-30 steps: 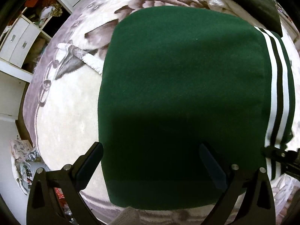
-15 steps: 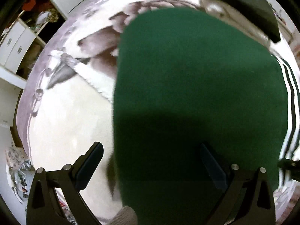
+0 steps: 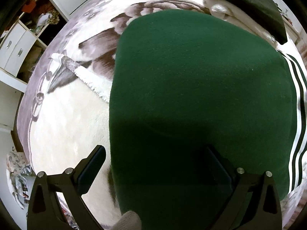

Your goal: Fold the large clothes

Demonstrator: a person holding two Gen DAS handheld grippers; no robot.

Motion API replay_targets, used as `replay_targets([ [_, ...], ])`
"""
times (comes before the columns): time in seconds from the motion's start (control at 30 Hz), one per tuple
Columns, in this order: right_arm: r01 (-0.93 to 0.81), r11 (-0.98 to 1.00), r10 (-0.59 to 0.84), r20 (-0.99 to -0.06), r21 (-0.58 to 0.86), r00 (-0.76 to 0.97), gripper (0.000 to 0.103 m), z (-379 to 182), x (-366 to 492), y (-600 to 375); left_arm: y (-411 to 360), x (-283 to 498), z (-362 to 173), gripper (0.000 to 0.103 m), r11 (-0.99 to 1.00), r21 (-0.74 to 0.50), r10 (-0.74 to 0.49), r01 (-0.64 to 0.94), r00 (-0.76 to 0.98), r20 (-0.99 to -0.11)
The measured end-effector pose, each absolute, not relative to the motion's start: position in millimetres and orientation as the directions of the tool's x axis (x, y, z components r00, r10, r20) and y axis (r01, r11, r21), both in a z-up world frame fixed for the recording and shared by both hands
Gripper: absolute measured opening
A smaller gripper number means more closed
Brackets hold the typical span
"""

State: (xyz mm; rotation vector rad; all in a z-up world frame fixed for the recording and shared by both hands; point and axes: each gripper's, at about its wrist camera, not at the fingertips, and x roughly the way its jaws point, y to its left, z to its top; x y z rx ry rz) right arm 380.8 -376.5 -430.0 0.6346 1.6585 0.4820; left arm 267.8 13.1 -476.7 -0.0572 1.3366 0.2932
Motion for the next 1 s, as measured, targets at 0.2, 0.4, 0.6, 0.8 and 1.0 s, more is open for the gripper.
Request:
replay_targets([
  [0.2, 0.144, 0.792, 0.609, -0.785, 0.593, -0.115, 0.003, -430, 398, -357, 17, 266, -473, 0.103, 0.963, 0.108, 0.161, -0.246, 0.206, -0.965],
  [0.4, 0.132, 0.845, 0.525, -0.851, 0.519, -0.022, 0.002, -407, 401, -374, 24, 269, -465, 0.103, 0.962, 0.038, 0.101, -0.27, 0.225, -0.969],
  [0.6, 0.063, 0.879, 0.477, -0.867, 0.473, -0.141, 0.013, -445, 422, -359, 33, 266, -466, 0.103, 0.96, 0.053, 0.112, -0.276, 0.202, -0.973],
  [0.8, -0.127, 0.88, 0.439, -0.885, 0.459, -0.157, 0.078, -434, 409, -367, 64, 250, -464, 0.103, 0.932, -0.017, 0.063, -0.362, 0.209, -0.976],
  [1.0, -0.086, 0.801, 0.556, -0.79, 0.592, -0.257, 0.097, -493, 411, -380, 83, 241, -472, 0.103, 0.894, -0.169, -0.076, -0.415, 0.232, -0.97],
])
